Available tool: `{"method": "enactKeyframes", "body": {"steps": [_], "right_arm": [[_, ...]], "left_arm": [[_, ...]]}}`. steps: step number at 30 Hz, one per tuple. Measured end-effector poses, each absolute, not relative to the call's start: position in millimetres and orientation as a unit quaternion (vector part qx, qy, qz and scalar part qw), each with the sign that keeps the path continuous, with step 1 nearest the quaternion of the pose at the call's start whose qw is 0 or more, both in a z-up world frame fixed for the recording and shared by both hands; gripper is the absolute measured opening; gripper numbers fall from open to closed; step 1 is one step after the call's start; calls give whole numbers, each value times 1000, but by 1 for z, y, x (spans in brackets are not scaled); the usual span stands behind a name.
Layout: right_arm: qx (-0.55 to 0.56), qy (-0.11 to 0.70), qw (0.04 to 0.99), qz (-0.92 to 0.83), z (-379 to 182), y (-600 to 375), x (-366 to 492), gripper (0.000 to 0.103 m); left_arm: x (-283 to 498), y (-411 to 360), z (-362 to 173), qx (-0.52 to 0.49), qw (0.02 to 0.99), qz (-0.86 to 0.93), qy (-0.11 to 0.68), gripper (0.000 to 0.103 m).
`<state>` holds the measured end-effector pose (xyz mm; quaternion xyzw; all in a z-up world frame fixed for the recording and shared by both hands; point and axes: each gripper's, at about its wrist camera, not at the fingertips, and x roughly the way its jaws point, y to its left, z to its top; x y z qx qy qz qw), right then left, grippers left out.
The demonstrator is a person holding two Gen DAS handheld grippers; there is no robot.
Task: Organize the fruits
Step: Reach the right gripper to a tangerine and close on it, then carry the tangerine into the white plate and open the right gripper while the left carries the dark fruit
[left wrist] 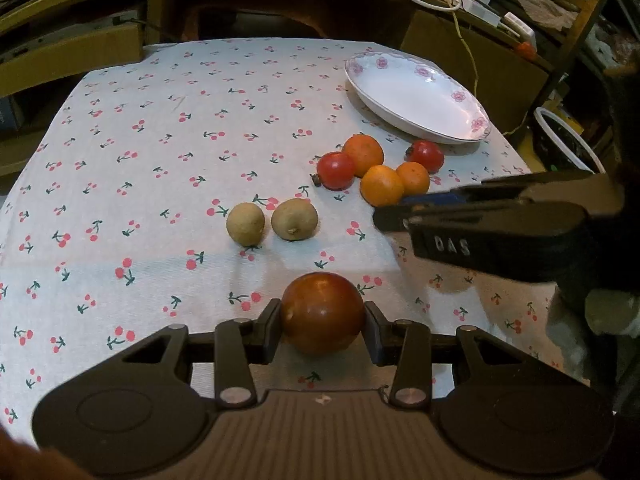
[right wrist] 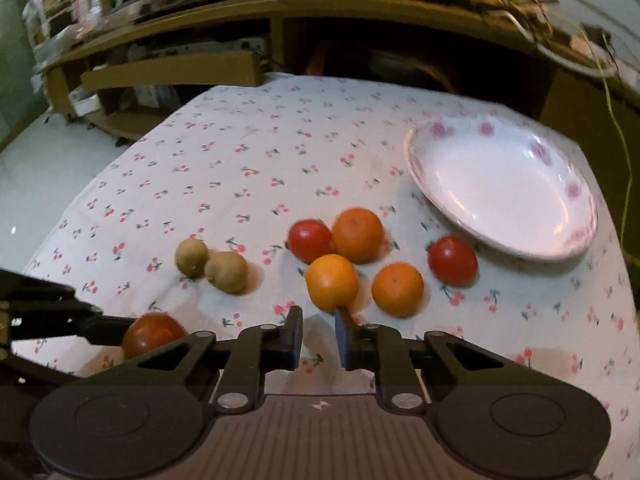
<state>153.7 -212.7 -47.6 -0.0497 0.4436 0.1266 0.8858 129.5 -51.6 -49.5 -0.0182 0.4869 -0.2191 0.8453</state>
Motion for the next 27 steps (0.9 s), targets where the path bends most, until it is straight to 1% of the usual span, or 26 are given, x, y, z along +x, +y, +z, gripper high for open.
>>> {"method": "enactKeyframes", "body": {"steps": [3, 5, 7, 10, 12, 13, 15, 22, 27], "right_arm": [[-43, 436, 891, 121, -46, -211, 158, 24], [-43, 431, 893, 123, -46, -208, 160, 29], [-51, 428, 894, 122, -48, -204, 162, 43], [-58, 425, 896, 119, -53, -202, 165, 46], [-55, 426, 896, 114, -55, -204, 167, 45], [-53, 425, 897, 110, -54, -205, 168, 39], [-55, 428, 896, 105, -53, -207, 169, 32], [-49, 434, 894, 99, -42, -214, 151, 31], [-63, 410, 907, 75, -17, -212, 119, 30]], "left_arm": [[130, -53, -50, -18, 845, -220, 487, 46], [130, -53, -49, -18, 845, -221, 486, 46], [129, -53, -49, -18, 845, -222, 486, 46], [129, -52, -49, -19, 845, -223, 486, 46], [129, -52, -49, -19, 845, -223, 485, 46], [130, -52, -49, -20, 846, -223, 485, 46], [130, -52, -49, -20, 846, -223, 483, 46], [128, -57, -48, -2, 847, -224, 482, 46], [127, -67, -46, 7, 844, -227, 485, 46]]}}
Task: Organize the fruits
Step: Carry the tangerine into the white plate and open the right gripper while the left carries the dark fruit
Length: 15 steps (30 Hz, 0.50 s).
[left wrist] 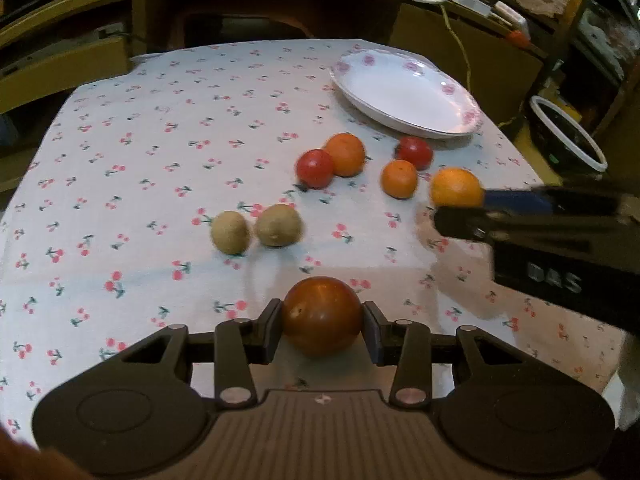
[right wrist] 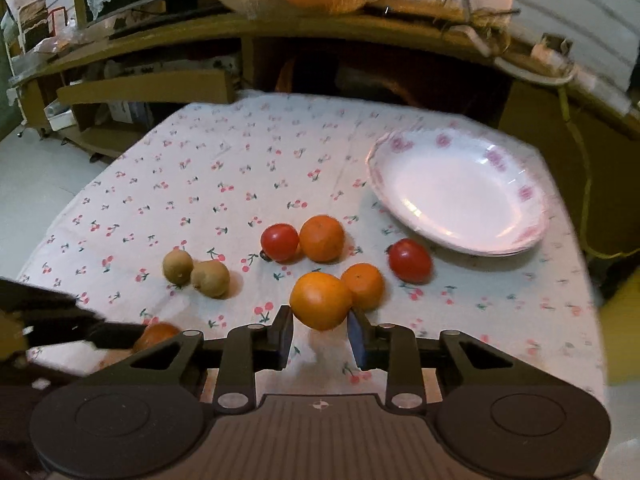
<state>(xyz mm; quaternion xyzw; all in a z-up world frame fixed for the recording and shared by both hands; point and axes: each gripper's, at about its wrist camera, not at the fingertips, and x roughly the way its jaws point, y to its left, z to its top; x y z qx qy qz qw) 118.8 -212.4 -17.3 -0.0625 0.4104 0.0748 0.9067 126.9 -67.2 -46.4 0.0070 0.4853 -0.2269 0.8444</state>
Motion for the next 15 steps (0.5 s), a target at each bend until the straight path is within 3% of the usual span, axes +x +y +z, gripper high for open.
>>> {"method": "enactKeyframes", "body": {"steps": [15], "right_arm": [[-45, 401, 915, -8, 17, -223, 54, 30]], "left_arm": [[113, -68, -28, 13, 860, -226, 458, 46]]}}
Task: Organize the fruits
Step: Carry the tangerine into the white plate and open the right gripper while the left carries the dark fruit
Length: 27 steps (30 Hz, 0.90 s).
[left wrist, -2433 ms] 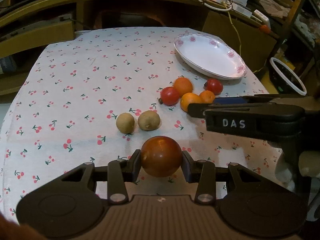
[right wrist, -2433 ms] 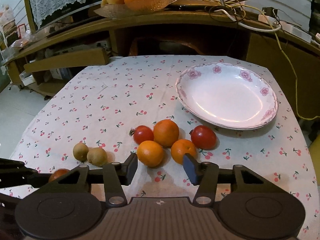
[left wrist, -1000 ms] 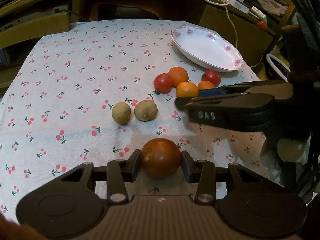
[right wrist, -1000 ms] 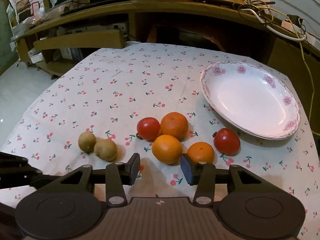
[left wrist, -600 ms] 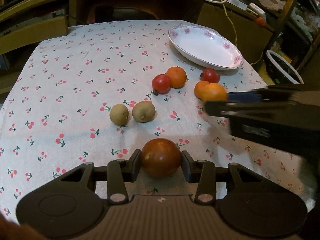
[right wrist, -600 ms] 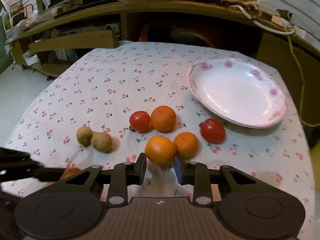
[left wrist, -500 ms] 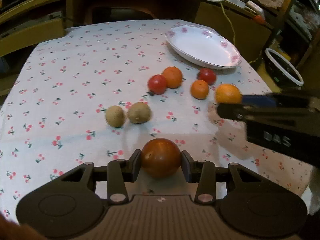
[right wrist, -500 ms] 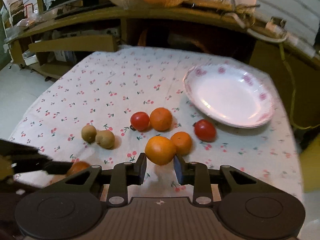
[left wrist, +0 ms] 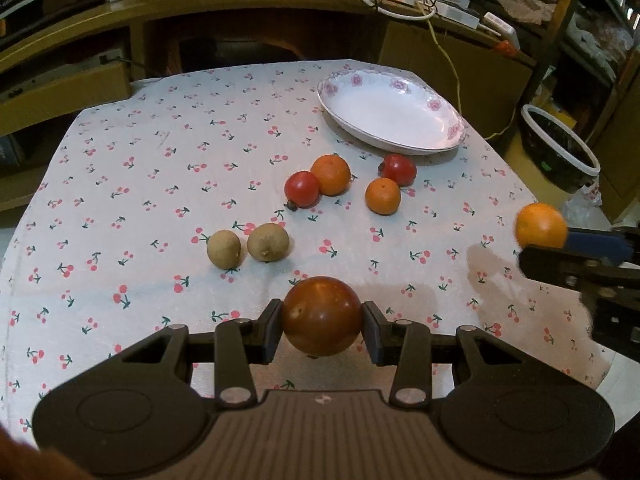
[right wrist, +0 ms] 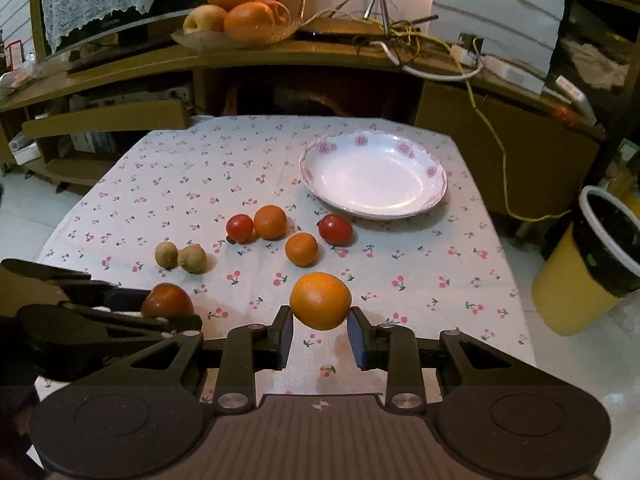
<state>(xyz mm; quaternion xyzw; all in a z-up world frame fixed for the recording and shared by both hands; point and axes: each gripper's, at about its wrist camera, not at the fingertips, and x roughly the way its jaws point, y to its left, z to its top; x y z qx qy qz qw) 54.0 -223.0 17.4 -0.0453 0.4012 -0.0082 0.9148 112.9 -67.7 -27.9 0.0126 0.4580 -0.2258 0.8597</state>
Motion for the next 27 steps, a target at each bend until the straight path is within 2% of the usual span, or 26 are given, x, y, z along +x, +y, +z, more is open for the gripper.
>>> {"method": "enactKeyframes", "body": {"steps": [16, 27], "right_arm": [[-37, 383, 920, -70, 46, -235, 25, 30], [16, 348, 937, -28, 54, -264, 82, 30]], "left_arm": [[115, -75, -5, -9, 868, -245, 431, 46], [153, -100, 15, -28, 876, -239, 417, 46]]}}
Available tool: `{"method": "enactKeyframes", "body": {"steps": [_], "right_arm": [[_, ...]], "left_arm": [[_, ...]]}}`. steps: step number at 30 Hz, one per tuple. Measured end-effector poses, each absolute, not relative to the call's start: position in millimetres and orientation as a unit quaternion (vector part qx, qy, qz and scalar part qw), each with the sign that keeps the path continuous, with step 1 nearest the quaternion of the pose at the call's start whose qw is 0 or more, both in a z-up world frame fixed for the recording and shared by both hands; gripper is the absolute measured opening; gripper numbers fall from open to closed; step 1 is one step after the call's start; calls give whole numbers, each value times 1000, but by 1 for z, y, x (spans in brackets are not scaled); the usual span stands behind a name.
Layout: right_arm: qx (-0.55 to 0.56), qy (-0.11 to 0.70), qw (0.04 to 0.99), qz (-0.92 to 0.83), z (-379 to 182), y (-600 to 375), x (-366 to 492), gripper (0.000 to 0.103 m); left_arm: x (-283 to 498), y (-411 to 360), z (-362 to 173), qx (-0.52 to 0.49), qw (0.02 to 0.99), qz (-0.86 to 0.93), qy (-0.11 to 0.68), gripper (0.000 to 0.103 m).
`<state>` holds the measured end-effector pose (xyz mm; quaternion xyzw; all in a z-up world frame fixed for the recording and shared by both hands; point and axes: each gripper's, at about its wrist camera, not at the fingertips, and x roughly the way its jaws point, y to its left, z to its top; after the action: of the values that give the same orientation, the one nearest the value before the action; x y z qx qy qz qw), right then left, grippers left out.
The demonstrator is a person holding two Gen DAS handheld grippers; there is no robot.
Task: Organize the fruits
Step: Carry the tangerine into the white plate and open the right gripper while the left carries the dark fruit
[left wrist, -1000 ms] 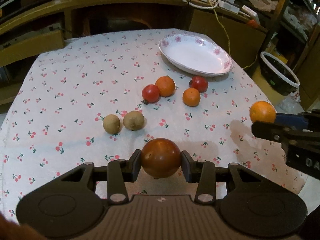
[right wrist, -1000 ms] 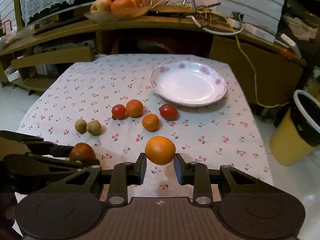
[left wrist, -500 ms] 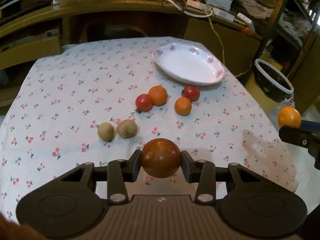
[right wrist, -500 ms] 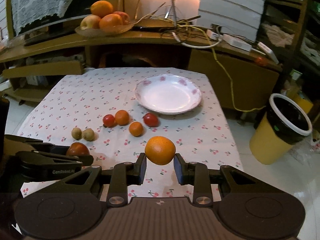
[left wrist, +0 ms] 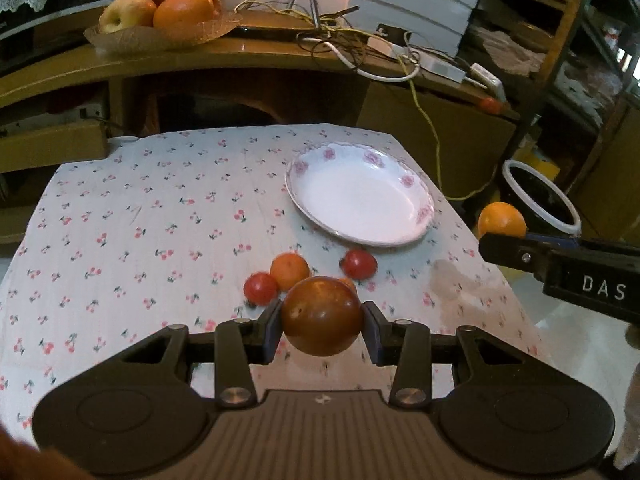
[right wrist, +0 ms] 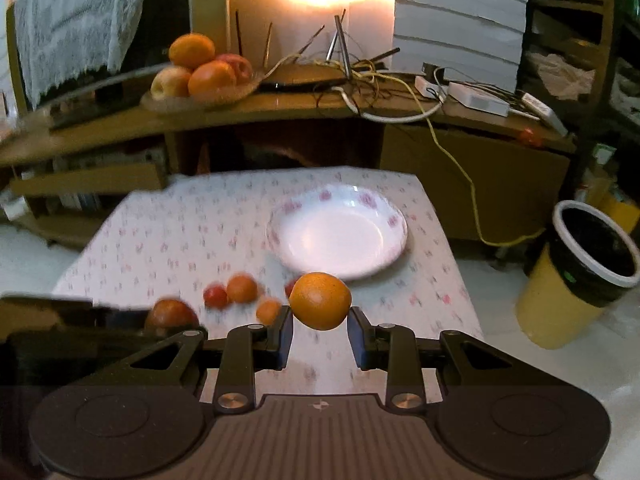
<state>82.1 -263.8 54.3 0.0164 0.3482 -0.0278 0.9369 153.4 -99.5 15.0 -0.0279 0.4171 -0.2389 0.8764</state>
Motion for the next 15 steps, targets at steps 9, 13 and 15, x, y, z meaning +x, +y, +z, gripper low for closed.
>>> {"method": "enactKeyframes", "body": {"steps": [9, 13, 15], "right_arm": [[101, 352, 930, -41, 33, -323, 123, 31], [92, 357, 929, -35, 22, -322, 137, 31], [95, 368, 925, -30, 14, -323, 149, 31]], "left_arm": [[194, -158, 14, 17, 877, -256, 407, 46], [212, -172, 6, 29, 875, -253, 411, 46], [219, -175, 3, 32, 875, -251, 413, 46]]}}
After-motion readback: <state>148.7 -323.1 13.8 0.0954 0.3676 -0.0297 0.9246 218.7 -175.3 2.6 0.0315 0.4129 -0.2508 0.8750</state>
